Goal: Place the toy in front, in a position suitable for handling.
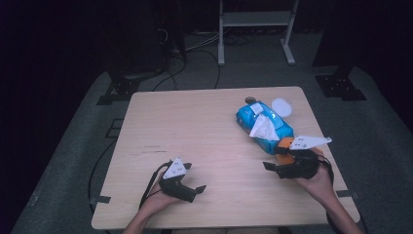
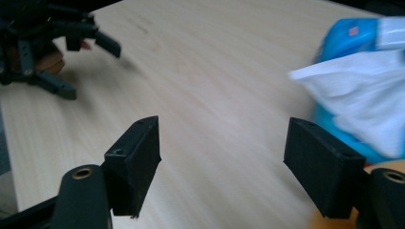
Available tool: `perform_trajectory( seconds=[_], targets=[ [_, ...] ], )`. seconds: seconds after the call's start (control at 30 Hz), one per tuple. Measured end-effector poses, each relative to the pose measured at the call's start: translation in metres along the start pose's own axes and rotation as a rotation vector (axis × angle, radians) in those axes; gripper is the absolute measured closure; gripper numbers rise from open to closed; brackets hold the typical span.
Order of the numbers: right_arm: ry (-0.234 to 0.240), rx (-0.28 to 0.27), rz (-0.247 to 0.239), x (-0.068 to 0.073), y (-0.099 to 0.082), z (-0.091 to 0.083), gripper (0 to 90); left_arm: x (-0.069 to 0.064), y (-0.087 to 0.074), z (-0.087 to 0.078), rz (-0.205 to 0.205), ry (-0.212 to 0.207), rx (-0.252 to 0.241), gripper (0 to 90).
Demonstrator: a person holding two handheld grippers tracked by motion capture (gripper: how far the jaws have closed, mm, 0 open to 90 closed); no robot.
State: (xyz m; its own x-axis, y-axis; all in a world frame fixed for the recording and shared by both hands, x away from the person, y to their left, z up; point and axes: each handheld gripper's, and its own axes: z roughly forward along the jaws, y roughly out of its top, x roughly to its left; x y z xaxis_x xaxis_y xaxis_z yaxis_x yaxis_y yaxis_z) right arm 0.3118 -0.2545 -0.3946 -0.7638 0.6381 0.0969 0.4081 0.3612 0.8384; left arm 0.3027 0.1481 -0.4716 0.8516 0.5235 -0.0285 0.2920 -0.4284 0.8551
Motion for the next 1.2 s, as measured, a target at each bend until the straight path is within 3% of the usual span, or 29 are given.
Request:
perform_trajectory(
  seconds=[0.23, 0.3, 0.63, 0.83, 0.93, 1.2],
  targets=[
    [-0.072, -0.029, 0.018, -0.022, 0.008, -0.021, 26.3, 0.000, 0.000, 0.000, -0.005, -0.001, 0.007, 3.4],
    [-0.111, -0.029, 0.033, -0.034, 0.007, -0.030, 26.2, 0.000, -0.001, 0.000, -0.005, -0.001, 0.011, 3.4],
    [-0.193, -0.011, 0.106, -0.065, -0.012, -0.042, 26.1, 0.000, -0.002, 0.001, -0.009, -0.003, 0.014, 3.4],
    [-0.210, 0.024, 0.128, -0.072, -0.029, -0.034, 25.3, 0.000, -0.003, 0.002, -0.010, -0.004, 0.018, 3.4],
    [-0.201, 0.010, 0.132, -0.072, -0.035, -0.030, 26.0, 0.000, -0.003, 0.002, -0.009, -0.004, 0.021, 3.4],
    [-0.199, 0.053, 0.085, -0.063, -0.045, -0.015, 37.4, -0.001, -0.003, 0.001, -0.007, 0.000, 0.025, 3.4]
  ],
)
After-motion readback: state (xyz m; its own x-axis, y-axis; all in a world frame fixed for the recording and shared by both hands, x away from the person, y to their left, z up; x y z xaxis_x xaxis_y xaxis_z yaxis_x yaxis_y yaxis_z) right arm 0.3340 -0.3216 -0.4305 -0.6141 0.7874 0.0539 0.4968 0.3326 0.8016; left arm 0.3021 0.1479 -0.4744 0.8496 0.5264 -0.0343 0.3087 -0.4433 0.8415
